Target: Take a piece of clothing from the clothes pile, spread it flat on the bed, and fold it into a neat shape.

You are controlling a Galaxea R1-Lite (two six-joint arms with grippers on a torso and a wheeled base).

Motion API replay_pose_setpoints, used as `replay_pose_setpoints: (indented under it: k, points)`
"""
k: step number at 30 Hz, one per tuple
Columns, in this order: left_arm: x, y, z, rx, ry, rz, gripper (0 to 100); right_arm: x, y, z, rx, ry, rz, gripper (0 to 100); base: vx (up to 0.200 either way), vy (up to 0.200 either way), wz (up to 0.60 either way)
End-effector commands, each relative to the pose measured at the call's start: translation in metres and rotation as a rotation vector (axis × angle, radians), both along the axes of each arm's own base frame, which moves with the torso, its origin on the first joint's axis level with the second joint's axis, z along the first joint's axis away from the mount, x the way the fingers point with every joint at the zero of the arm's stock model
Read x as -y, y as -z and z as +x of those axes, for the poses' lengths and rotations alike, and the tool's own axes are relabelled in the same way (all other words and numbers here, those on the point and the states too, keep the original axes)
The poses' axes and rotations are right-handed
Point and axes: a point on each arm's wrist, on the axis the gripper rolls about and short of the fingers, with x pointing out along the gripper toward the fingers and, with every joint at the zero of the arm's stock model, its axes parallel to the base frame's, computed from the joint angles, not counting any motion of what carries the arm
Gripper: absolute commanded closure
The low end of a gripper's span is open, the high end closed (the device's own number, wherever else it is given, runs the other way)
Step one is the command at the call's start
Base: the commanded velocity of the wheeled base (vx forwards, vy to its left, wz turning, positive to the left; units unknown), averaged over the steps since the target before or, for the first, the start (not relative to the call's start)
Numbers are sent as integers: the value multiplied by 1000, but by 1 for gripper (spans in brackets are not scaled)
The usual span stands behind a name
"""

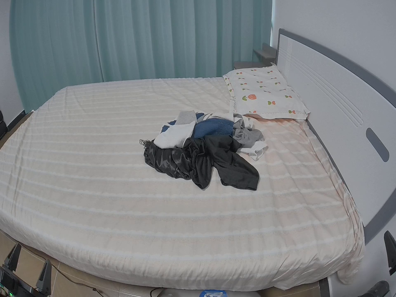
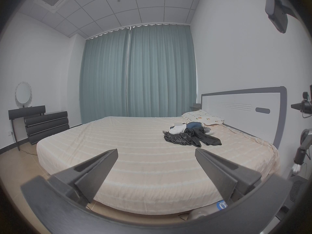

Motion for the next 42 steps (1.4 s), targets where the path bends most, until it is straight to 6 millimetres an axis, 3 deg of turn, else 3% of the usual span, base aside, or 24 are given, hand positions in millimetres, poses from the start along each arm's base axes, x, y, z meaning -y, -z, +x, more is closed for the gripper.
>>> replay_pose_setpoints:
  k: [1, 7, 9, 14, 15, 16, 19, 20, 21, 22, 31, 42]
  points:
    - [0, 5, 0, -2, -1, 0, 0, -21, 15, 143, -552, -198, 21, 0, 0, 0, 0]
    - [0, 5, 0, -4, -1, 0, 0, -27, 25, 179, -563, -198, 22, 0, 0, 0, 0]
    - [0, 5, 0, -2, -1, 0, 0, -37, 43, 215, -592, -203, 11, 0, 0, 0, 0]
    - [0, 5, 0, -2, -1, 0, 0, -64, 74, 276, -597, -136, 35, 0, 0, 0, 0]
    - [0, 5, 0, -2, -1, 0, 0, -64, 74, 276, -597, -136, 35, 0, 0, 0, 0]
    - [0, 5, 0, -4, -1, -1, 0, -74, 83, 294, -597, -110, 48, 0, 0, 0, 0]
    - [0, 5, 0, -4, -1, 0, 0, -85, 93, 316, -592, -95, 42, 0, 0, 0, 0]
    - [0, 5, 0, -4, -1, 0, 0, -95, 99, 335, -578, -90, 38, 0, 0, 0, 0]
    - [0, 5, 0, -4, -1, 0, 0, -97, 99, 337, -576, -91, 37, 0, 0, 0, 0]
    - [0, 5, 0, -2, -1, 0, 0, -106, 105, 352, -565, -91, 35, 0, 0, 0, 0]
    - [0, 5, 0, -4, -1, 0, 0, -140, 122, 404, -578, -90, 103, 0, 0, 0, 0]
    - [0, 5, 0, -4, -1, 0, 0, -156, 155, 442, -613, -56, 205, 0, 0, 0, 0]
